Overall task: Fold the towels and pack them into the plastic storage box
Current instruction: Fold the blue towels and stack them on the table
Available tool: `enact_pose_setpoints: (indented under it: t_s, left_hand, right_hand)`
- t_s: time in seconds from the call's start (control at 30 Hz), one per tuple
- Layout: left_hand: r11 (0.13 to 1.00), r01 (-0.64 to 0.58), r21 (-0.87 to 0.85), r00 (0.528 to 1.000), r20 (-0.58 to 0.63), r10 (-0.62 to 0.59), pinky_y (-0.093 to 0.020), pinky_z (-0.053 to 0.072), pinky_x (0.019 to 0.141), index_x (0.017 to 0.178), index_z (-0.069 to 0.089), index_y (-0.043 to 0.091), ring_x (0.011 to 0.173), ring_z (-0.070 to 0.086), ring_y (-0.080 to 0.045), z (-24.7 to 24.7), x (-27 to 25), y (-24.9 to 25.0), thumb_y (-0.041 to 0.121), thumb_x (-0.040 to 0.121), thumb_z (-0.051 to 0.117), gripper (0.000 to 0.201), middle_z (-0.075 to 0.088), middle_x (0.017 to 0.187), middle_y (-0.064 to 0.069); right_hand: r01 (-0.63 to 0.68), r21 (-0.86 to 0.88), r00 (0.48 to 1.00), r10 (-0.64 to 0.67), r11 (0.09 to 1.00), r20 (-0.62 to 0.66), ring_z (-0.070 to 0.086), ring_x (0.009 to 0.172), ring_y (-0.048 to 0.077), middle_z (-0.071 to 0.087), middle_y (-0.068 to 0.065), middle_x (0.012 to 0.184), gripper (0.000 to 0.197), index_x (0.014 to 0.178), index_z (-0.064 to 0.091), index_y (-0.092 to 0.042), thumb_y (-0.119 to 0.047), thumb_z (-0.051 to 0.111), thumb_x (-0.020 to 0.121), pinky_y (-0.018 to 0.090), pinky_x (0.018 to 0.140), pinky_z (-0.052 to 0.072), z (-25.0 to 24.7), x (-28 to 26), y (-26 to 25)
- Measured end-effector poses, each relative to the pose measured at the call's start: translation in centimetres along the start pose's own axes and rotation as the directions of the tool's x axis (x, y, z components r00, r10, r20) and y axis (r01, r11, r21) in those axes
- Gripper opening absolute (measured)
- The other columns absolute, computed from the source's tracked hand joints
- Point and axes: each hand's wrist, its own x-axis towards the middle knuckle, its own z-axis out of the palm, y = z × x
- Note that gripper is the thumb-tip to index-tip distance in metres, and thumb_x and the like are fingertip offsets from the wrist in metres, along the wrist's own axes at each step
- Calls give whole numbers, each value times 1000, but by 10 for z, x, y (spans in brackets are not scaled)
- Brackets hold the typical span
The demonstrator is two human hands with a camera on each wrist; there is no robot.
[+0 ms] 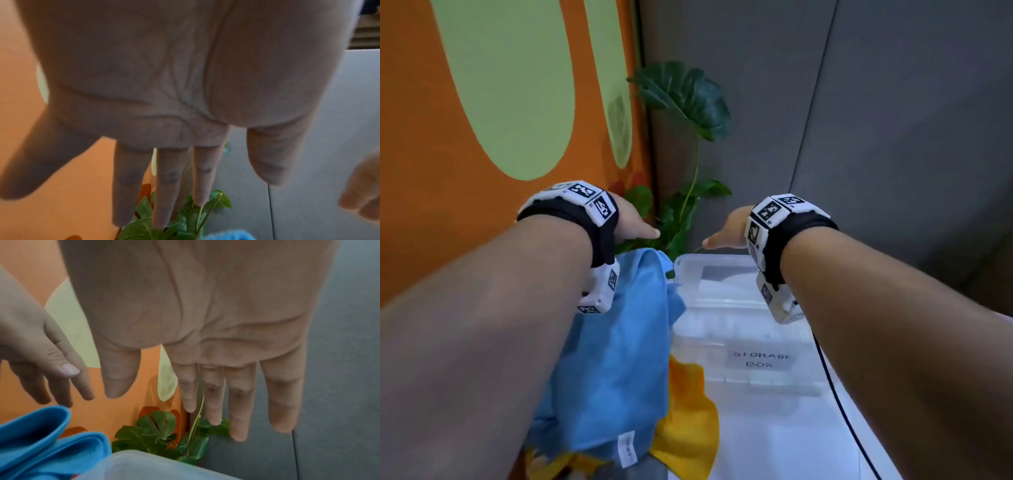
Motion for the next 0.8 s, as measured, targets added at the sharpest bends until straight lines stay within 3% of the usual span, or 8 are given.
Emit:
enact_pose_setpoints:
  t_s: [0.1,0.2,0.3,0.37,0.53,0.63,0.8]
  left_hand:
    - [997,-50,55,999,10,49,-37,44,100,133,54,17,112,57,-27,23,-5,-3,69,91,33,70,56,134,-8]
    - [994,-68,91,997,31,65,-33,43,90,137,51,15,108,56,-26,44,-21,1,66,94,28,70,55,135,-8]
    - [996,-54,72,998,-11,54,-37,38,103,143,43,14,125,49,-26,56,-36,3,65,94,26,73,48,144,-8]
    - [996,-68,51,996,-50,71,-36,35,104,143,42,13,129,46,-26,62,-49,7,63,95,27,71,47,144,-9]
    - [997,-63,48,993,-99,67,-34,32,104,148,32,13,133,43,-26,77,-72,17,62,96,30,72,41,149,-9]
    - [994,-71,88,992,-96,79,-35,29,108,147,35,13,136,39,-25,88,-80,23,64,94,31,74,41,149,-8]
    - [992,-113,55,991,-63,116,-36,33,103,145,37,17,129,45,-25,115,-87,27,63,90,46,72,47,144,-7]
  right_hand:
    - [-1,-26,998,0,1000,-61,57,94,27,61,5,101,53,102,62,-19,-66,46,85,35,88,46,24,-4,1]
    - [-17,12,996,18,1000,-84,61,89,29,60,5,88,54,91,60,-17,-69,47,82,40,88,50,42,-15,-3]
    - [-17,39,994,21,999,-103,62,86,28,59,3,78,55,83,56,-16,-70,45,82,40,86,51,45,-33,-7]
    - [-10,63,994,16,998,-107,62,83,27,58,2,73,56,82,57,-13,-68,46,82,39,84,52,47,-45,-13]
    - [-14,113,996,23,994,-84,62,78,23,61,2,75,48,75,58,-15,-63,49,82,36,81,52,60,-68,-27]
    - [-13,110,998,20,994,-66,61,81,22,58,2,76,48,73,52,-14,-61,48,84,37,84,51,67,-78,-31]
    - [21,88,1000,-21,996,-7,57,91,23,64,4,106,48,86,54,-17,-65,48,85,36,89,46,83,-93,-34]
